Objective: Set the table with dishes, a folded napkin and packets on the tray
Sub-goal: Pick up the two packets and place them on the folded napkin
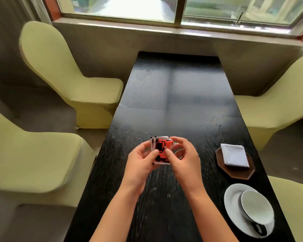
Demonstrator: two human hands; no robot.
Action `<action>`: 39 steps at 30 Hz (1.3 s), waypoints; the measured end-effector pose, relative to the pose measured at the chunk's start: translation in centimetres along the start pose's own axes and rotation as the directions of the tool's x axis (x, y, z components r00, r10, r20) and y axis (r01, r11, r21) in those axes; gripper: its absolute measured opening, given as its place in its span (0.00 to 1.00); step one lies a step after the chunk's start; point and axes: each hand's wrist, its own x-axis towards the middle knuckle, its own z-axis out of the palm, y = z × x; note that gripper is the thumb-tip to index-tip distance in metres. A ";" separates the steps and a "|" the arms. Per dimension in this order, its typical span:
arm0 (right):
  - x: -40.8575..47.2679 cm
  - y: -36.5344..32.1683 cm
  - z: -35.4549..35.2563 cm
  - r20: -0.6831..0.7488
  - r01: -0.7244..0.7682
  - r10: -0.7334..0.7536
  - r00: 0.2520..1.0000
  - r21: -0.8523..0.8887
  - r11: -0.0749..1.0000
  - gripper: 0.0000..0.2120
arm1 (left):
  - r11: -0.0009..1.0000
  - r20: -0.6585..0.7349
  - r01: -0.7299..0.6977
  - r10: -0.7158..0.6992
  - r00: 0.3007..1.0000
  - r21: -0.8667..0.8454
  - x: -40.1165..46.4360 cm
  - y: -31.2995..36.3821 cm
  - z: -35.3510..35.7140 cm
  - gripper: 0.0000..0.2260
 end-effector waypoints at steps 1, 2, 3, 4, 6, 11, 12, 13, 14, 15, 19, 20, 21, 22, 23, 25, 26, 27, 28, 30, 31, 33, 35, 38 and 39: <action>-0.2 -0.3 -0.4 -0.001 -0.005 0.005 1.000 -0.005 1.000 0.16 | 1.000 0.010 -0.006 0.006 1.000 0.011 -0.3 0.2 0.2 0.11; -0.5 -0.6 -0.9 0.001 -0.008 0.008 1.000 -0.004 1.000 0.18 | 0.999 0.028 -0.011 0.010 1.000 0.030 -0.6 0.4 0.3 0.11; -0.7 -0.9 -1.5 0.007 -0.003 0.003 1.000 -0.001 1.000 0.20 | 0.998 0.053 -0.015 0.011 0.999 0.060 -0.9 0.6 0.5 0.11; -0.8 -1.2 -2.2 0.020 0.012 -0.012 1.000 -0.005 1.000 0.21 | 0.995 0.085 -0.020 0.012 0.996 0.098 -1.2 0.8 0.6 0.12; -0.8 -1.8 -3.8 0.072 0.057 -0.052 0.996 -0.059 0.997 0.19 | 0.982 0.163 -0.038 0.007 0.987 0.185 -1.8 1.1 1.0 0.13; -1.4 -2.9 -7.4 0.183 0.048 -0.020 0.983 -0.150 0.988 0.06 | 0.932 0.343 -0.129 0.005 0.939 0.339 -3.1 2.1 2.5 0.15; -1.7 -3.0 -8.0 0.165 0.037 -0.014 0.986 -0.139 0.990 0.07 | 0.927 0.336 -0.147 0.025 0.942 0.344 -3.3 2.0 2.9 0.14; -2.1 -2.9 -8.6 0.129 0.021 -0.006 0.992 -0.117 0.993 0.07 | 0.930 0.308 -0.151 0.044 0.950 0.334 -3.4 1.7 3.3 0.12; -2.4 -2.8 -9.1 0.082 -0.004 0.010 0.997 -0.070 0.998 0.08 | 0.942 0.268 -0.138 0.055 0.962 0.305 -3.6 1.4 3.7 0.09; -2.8 -2.7 -9.7 0.038 -0.032 0.033 0.999 -0.005 0.999 0.08 | 0.959 0.230 -0.110 0.049 0.972 0.260 -4.0 0.9 4.0 0.07; -4.6 -1.6 -11.4 -0.084 -0.114 0.131 0.988 0.180 0.977 0.10 | 0.994 0.247 0.038 -0.063 0.967 0.106 -5.4 -1.1 5.4 0.07; -5.1 -1.3 -11.9 -0.110 -0.126 0.155 0.982 0.229 0.965 0.11 | 0.993 0.244 0.064 -0.086 0.966 0.096 -5.7 -1.5 5.7 0.07; -5.5 -0.9 -12.4 -0.133 -0.134 0.177 0.975 0.277 0.951 0.11 | 0.992 0.239 0.082 -0.102 0.966 0.092 -6.0 -1.8 6.1 0.07; -5.8 -0.6 -13.0 -0.148 -0.141 0.195 0.970 0.314 0.939 0.11 | 0.992 0.237 0.089 -0.109 0.965 0.092 -6.4 -2.0 6.6 0.08; -6.0 -0.3 -13.7 -0.153 -0.147 0.209 0.966 0.340 0.929 0.11 | 0.992 0.233 0.087 -0.106 0.967 0.094 -6.7 -2.2 7.1 0.11; -6.5 0.3 -15.0 -0.140 -0.163 0.231 0.963 0.377 0.912 0.10 | 0.993 0.198 0.066 -0.084 0.977 0.096 -7.5 -2.4 8.5 0.11; -6.6 0.6 -15.7 -0.132 -0.169 0.238 0.962 0.392 0.904 0.10 | 0.993 0.172 0.047 -0.065 0.983 0.105 -7.8 -2.5 9.4 0.08; -6.8 0.9 -16.4 -0.127 -0.174 0.244 0.962 0.406 0.897 0.09 | 0.992 0.144 0.026 -0.044 0.989 0.122 -8.2 -2.5 10.3 0.05; -6.8 1.3 -17.3 -0.123 -0.177 0.248 0.961 0.416 0.892 0.08 | 0.990 0.120 0.005 -0.023 0.993 0.143 -8.5 -2.6 11.4 0.03; -6.8 2.0 -19.4 -0.116 -0.183 0.252 0.961 0.416 0.891 0.05 | 0.982 0.077 -0.027 0.013 0.997 0.186 -9.3 -2.9 13.7 0.02; -6.8 2.3 -20.6 -0.107 -0.183 0.247 0.963 0.408 0.894 0.04 | 0.979 0.055 -0.043 0.033 0.998 0.198 -9.7 -3.1 14.9 0.02; -6.9 3.0 -23.3 -0.071 -0.182 0.225 0.972 0.378 0.908 0.03 | 0.975 0.005 -0.073 0.074 0.997 0.209 -10.8 -3.5 17.5 0.02; -7.0 3.5 -26.1 -0.033 -0.184 0.206 0.978 0.337 0.924 0.04 | 0.973 -0.048 -0.090 0.102 0.994 0.211 -11.9 -4.3 20.3 0.03; -7.0 4.2 -30.4 0.055 -0.149 0.140 0.989 0.232 0.961 0.06 | 0.972 -0.122 -0.093 0.122 0.985 0.217 -13.2 -6.0 24.0 0.03; -6.9 4.3 -31.6 0.099 -0.142 0.124 0.987 0.203 0.969 0.07 | 0.971 -0.138 -0.090 0.122 0.983 0.219 -13.5 -6.3 24.9 0.03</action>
